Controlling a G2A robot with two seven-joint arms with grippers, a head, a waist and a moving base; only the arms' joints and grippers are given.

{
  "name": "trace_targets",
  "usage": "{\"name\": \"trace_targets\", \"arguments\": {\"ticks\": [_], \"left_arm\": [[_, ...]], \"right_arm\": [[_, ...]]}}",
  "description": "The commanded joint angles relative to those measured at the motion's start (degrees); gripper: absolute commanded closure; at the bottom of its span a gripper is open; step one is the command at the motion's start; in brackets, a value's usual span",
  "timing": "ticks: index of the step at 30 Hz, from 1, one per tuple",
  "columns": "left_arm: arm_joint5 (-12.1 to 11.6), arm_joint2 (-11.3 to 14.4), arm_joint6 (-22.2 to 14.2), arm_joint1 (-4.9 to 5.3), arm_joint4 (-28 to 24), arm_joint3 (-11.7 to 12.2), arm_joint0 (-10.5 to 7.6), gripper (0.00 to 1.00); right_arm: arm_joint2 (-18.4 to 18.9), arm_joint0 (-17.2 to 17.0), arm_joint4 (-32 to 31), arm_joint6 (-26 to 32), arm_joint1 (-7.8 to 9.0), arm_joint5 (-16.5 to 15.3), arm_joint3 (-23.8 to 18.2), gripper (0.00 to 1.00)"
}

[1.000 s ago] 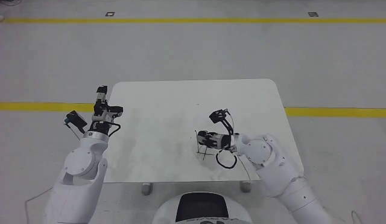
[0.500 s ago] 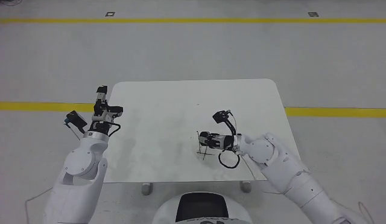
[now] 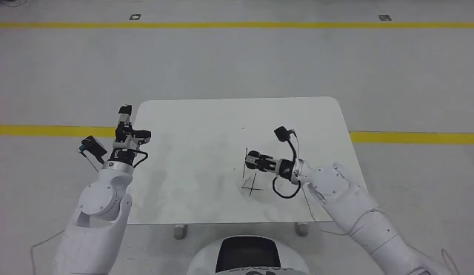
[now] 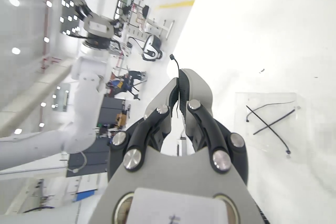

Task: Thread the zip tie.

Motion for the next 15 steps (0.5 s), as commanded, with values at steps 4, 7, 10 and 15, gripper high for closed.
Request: {"name": "trace_targets", "arguments": {"ticks": [4, 7, 10, 15], "left_arm": [[0.0, 0.0, 0.0, 0.0, 0.0, 0.0, 0.0, 0.0], [0.0, 0.0, 0.0, 0.0, 0.0, 0.0, 0.0, 0.0], [0.0, 0.0, 0.0, 0.0, 0.0, 0.0, 0.0, 0.0], [0.0, 0.0, 0.0, 0.0, 0.0, 0.0, 0.0, 0.0]], "right_arm": [[0.62, 0.22, 3.88, 1.21, -0.12, 0.0, 1.81, 1.0], [0.62, 0.22, 3.88, 1.21, -0.12, 0.0, 1.81, 1.0], [0.62, 0.22, 3.88, 1.21, -0.12, 0.0, 1.81, 1.0], [0.62, 0.22, 3.88, 1.21, -0.12, 0.0, 1.81, 1.0]]}}
